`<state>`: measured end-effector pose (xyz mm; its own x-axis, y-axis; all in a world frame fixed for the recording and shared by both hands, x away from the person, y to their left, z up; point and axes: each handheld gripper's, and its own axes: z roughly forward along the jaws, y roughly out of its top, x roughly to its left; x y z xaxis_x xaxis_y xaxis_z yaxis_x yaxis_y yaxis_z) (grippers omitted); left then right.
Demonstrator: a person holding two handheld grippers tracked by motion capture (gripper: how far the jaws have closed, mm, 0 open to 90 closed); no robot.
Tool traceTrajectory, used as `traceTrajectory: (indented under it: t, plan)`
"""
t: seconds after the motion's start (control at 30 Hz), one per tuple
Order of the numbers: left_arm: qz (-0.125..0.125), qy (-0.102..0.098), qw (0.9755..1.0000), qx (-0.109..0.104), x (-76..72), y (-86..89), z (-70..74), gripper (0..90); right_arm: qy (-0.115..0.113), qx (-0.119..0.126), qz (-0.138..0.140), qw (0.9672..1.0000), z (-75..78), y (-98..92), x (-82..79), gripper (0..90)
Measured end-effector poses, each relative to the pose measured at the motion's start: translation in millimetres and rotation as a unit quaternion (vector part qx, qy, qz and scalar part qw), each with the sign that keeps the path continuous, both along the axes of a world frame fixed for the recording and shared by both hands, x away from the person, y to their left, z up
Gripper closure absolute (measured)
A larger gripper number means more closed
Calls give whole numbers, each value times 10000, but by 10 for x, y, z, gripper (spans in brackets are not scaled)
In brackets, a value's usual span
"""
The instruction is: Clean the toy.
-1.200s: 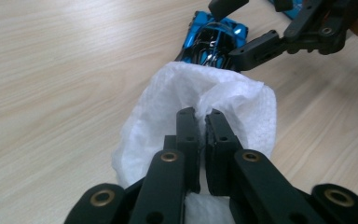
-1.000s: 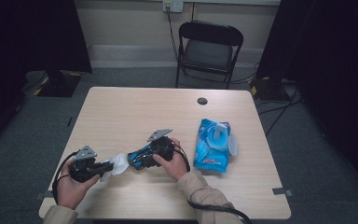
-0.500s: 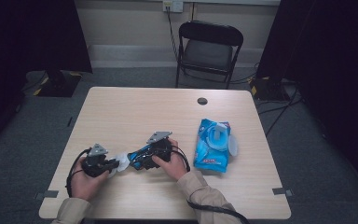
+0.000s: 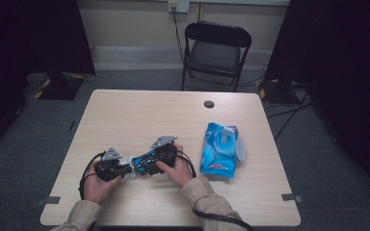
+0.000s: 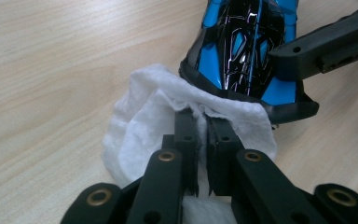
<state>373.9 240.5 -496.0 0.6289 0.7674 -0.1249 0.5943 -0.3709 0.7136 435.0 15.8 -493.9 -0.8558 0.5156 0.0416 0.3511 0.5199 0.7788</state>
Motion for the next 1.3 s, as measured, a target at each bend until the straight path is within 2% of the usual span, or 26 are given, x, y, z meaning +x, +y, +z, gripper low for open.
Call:
traceTrajectory:
  t: [0.2,0.43,0.6,0.77,0.93,1.03,1.23,1.3]
  plan:
    - [11,20,10000,26,-43,-21,8,862,6,-10,11,10000,2,-1,4,37]
    - [-151,114,9998,97,-123,-87,30,863,-9,22,-3,10000,-6,-8,0,38]
    - [-327,227,9992,20,-181,-170,36,864,5,-5,-2,10000,1,-2,3,38]
    - [-440,197,9987,187,-223,-277,56,865,16,-3,-12,10000,1,-3,3,38]
    - [-510,210,9984,151,-246,-344,54,865,42,-42,7,10000,9,3,6,37]
    - [-551,174,9980,270,-256,-384,66,865,44,-48,10,10000,10,3,8,37]
    - [-637,133,9977,213,-279,-425,57,866,37,-37,9,10000,8,-1,8,37]
    - [-744,197,9970,92,-292,-471,49,866,49,-54,9,10000,12,3,9,37]
